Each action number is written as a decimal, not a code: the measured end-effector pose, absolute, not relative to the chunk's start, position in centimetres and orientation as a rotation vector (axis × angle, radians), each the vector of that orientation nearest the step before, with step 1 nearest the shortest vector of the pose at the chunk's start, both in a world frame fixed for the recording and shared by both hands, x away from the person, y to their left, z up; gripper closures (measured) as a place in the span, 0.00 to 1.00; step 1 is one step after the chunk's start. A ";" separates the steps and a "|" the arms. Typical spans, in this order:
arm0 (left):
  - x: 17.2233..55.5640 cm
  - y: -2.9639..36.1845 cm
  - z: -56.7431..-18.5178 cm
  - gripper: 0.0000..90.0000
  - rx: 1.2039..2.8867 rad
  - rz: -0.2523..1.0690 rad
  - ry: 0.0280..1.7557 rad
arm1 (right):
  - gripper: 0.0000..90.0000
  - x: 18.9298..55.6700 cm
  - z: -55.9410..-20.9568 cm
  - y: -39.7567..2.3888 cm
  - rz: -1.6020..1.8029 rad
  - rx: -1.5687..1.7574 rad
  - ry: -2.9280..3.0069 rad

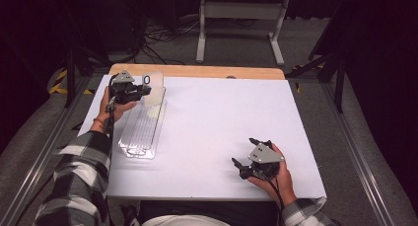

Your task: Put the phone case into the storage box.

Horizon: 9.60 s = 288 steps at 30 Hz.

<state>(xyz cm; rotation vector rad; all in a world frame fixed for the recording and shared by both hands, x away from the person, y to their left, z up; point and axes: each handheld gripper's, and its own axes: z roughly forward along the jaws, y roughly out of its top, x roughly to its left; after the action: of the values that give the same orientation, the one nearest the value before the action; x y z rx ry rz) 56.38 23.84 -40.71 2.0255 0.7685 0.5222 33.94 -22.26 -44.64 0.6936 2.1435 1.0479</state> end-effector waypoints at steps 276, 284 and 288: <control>39.9 20.3 -37.9 0.04 1.736 0.723 0.555 | 0.08 33.4 -42.6 -22.8 1.245 0.697 1.991; 39.1 20.0 -38.3 0.04 1.741 0.722 0.545 | 0.07 33.5 -42.4 -22.5 1.256 0.684 1.985; 38.8 19.9 -38.5 0.05 1.746 0.712 0.544 | 0.07 33.5 -42.3 -22.3 1.263 0.670 1.986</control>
<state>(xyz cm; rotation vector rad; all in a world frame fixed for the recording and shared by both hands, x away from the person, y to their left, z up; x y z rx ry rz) 38.82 19.88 -38.53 1.7462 0.5436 0.7116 33.50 -22.28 -42.30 0.6701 1.9857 1.2629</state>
